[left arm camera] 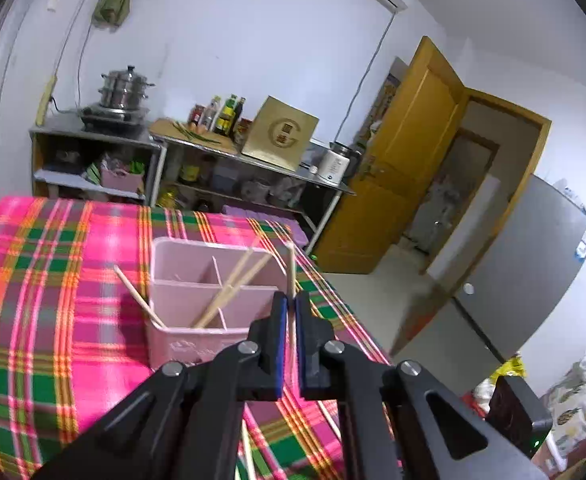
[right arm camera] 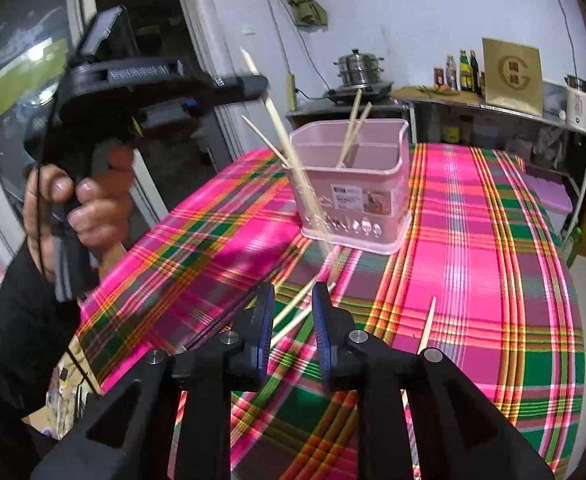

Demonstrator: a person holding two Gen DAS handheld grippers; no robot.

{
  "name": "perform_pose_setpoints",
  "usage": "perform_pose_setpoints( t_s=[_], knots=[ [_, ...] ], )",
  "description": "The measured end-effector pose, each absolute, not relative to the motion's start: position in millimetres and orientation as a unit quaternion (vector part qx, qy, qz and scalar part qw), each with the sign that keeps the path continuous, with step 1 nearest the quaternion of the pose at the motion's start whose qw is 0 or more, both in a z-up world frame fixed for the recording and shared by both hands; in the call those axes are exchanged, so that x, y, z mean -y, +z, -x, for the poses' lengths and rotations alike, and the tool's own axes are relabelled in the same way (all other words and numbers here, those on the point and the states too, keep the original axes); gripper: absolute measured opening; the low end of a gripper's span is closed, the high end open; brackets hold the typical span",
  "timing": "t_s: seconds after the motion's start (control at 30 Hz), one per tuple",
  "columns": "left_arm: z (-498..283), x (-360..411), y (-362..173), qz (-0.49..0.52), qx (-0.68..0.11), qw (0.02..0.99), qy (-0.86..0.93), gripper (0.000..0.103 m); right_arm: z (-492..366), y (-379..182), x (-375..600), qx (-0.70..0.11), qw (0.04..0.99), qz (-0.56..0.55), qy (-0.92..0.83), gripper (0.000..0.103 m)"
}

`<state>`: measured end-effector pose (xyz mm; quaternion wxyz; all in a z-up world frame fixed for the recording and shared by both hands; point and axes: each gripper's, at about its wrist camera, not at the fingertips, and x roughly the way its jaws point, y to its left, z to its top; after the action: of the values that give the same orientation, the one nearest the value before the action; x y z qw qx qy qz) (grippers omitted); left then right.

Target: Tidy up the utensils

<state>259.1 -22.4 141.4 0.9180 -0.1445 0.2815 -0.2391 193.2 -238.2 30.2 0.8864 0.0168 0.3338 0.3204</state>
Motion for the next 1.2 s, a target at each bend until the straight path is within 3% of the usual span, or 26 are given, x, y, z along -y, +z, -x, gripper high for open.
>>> perform_pose_setpoints(
  t_s=[0.57,1.0,1.07,1.17,1.2],
  knots=[
    [-286.3,-7.8,191.4,0.093,-0.241,0.949,-0.183,0.004,-218.2,17.8,254.9,-0.346,0.891,-0.036,0.292,0.02],
    [-316.4,24.2,120.1,0.025,-0.327,0.932,-0.156,0.005,-222.9,12.9,254.2,-0.354,0.895,-0.037,0.27,0.02],
    [-314.7,25.2,116.1,0.026,-0.331,0.93,-0.158,0.009,-220.4,15.6,254.6,-0.352,0.897,-0.034,0.266,0.02],
    [-303.7,22.6,117.2,0.03,-0.322,0.933,-0.16,0.029,-215.8,19.4,256.5,-0.348,0.901,-0.032,0.257,0.02],
    [-296.7,20.6,118.4,0.034,-0.317,0.934,-0.162,0.031,-213.5,20.4,256.6,-0.346,0.903,-0.032,0.254,0.02]
  ],
)
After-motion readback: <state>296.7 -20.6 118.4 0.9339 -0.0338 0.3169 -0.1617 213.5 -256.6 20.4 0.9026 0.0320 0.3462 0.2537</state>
